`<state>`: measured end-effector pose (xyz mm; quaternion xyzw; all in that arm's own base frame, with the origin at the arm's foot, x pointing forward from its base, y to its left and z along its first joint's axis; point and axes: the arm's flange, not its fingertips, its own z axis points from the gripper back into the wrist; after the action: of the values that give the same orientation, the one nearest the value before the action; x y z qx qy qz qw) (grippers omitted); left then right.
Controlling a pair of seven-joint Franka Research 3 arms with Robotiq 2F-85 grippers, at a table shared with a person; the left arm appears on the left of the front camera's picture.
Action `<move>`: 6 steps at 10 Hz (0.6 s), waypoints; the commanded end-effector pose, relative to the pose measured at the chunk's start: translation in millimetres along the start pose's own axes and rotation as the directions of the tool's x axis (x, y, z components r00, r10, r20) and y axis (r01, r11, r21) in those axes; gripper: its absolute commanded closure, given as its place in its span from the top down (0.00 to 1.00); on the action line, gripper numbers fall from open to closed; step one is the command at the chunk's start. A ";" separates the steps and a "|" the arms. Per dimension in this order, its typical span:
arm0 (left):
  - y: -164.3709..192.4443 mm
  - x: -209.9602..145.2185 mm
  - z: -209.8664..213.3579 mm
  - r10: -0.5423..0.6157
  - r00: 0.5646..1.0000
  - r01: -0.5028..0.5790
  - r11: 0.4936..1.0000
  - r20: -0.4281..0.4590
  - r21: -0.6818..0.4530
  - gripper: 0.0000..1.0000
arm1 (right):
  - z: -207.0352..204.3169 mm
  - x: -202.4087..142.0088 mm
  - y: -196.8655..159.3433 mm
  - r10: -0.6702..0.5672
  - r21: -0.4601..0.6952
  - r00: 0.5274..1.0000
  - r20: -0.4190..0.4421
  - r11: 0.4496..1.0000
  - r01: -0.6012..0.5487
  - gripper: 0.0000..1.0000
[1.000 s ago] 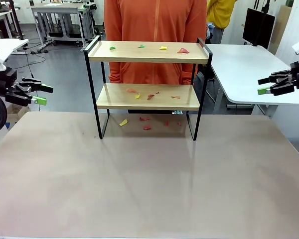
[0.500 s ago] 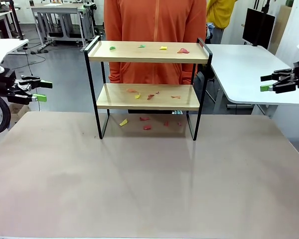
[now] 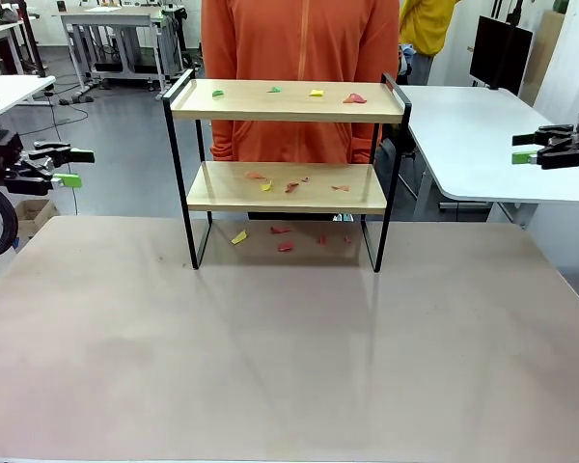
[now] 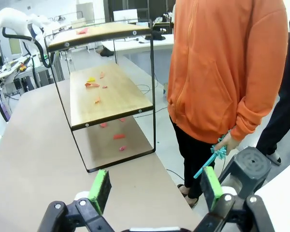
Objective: Clean the shelf.
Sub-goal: Pick up the Duster handed by the human.
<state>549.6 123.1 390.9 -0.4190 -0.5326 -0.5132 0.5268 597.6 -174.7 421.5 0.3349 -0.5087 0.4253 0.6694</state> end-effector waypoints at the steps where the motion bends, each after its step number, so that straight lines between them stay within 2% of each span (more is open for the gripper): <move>1: 3.8 8.1 9.7 0.003 0.998 -0.002 1.000 0.060 -0.008 1.00 | 4.4 6.6 -4.4 0.016 0.007 0.998 0.054 1.000 -0.016 1.00; 4: 3.7 5.0 15.0 0.024 0.994 -0.021 0.999 0.107 -0.026 1.00 | 9.6 11.8 -5.6 0.013 0.009 0.997 0.080 1.000 -0.014 1.00; 6: 6.0 5.3 13.8 0.049 0.995 -0.047 0.999 0.087 -0.018 1.00 | 12.8 14.5 -0.7 -0.006 0.020 0.997 0.076 1.000 0.004 1.00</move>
<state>545.8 135.7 390.8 -0.4515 -0.5412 -0.4986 0.5046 594.7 -182.8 432.9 0.3482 -0.5237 0.4229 0.6524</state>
